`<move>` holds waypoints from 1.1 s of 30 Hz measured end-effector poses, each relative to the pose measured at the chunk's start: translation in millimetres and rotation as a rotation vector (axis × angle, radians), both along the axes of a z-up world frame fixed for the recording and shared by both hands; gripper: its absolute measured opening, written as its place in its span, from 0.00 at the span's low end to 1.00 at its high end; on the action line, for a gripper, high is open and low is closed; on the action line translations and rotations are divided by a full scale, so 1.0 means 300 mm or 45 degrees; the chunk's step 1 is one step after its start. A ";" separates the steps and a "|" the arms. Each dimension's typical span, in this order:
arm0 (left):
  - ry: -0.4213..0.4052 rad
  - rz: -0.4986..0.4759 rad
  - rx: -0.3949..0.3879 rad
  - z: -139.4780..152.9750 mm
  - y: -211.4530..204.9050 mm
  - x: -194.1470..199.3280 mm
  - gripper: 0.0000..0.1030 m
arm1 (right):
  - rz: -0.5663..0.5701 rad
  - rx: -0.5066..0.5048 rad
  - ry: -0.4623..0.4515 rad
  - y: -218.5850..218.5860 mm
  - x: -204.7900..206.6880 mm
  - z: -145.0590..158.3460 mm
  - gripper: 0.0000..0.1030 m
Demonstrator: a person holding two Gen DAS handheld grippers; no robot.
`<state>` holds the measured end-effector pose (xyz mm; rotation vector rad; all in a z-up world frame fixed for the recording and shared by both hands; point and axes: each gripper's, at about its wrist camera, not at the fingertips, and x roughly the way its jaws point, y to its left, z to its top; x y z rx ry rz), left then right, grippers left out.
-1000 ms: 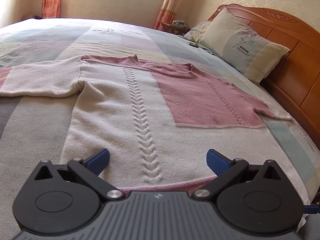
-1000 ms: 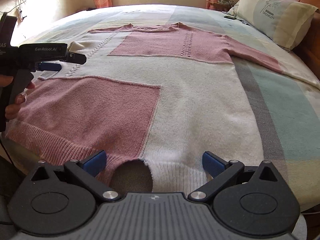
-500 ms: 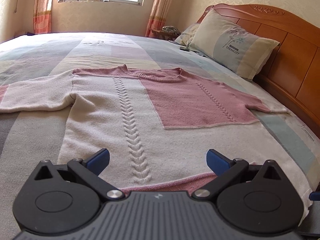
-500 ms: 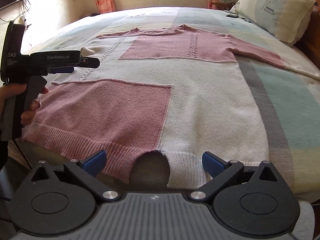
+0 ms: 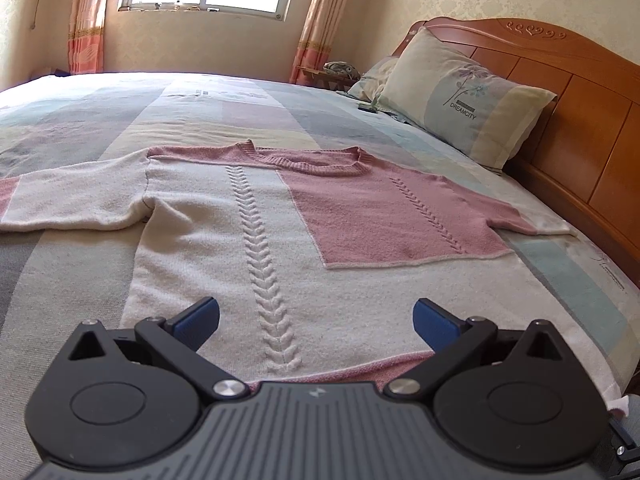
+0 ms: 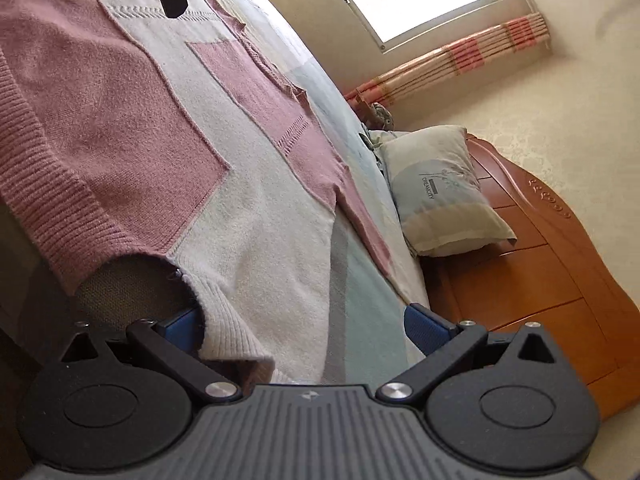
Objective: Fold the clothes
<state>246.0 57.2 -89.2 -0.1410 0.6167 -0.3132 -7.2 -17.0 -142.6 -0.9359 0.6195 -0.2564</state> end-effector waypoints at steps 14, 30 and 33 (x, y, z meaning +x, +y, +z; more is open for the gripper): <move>0.015 -0.045 0.058 -0.016 -0.032 -0.006 0.99 | -0.009 0.734 0.016 -0.144 0.097 0.150 1.00; 0.043 -0.077 0.122 -0.047 -0.067 -0.002 0.99 | 0.081 1.243 0.218 -0.169 0.043 0.099 1.00; 0.048 -0.082 0.135 -0.052 -0.070 -0.002 0.99 | -0.007 1.264 0.108 -0.233 0.114 0.106 1.00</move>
